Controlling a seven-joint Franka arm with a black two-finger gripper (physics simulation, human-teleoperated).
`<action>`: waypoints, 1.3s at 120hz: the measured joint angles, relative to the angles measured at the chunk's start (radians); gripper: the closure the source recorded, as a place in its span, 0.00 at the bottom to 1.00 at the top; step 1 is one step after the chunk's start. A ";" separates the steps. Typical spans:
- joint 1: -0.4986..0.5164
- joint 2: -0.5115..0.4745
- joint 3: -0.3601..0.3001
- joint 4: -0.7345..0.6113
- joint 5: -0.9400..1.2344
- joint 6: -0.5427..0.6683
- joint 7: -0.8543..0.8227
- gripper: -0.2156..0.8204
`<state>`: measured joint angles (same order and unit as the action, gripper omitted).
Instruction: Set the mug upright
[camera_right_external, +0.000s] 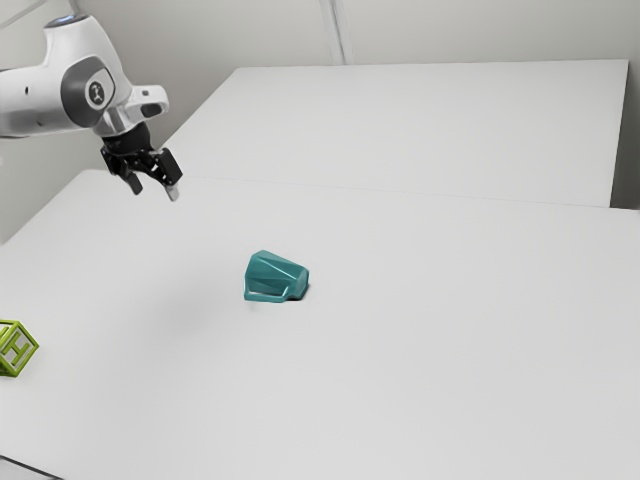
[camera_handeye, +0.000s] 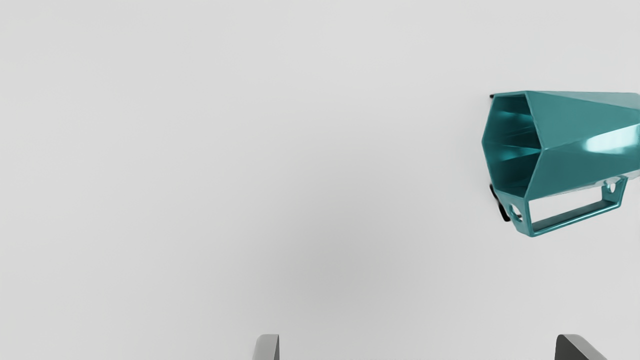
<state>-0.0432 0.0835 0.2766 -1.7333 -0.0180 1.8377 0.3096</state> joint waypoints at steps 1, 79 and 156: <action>-0.001 0.000 0.001 -0.001 -0.001 0.000 0.000 0.21; 0.059 0.189 0.010 -0.120 -0.494 0.015 0.169 0.21; 0.077 0.350 -0.008 -0.071 -0.827 -0.034 0.432 0.21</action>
<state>0.0336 0.4339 0.2682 -1.8044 -0.8454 1.8035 0.7414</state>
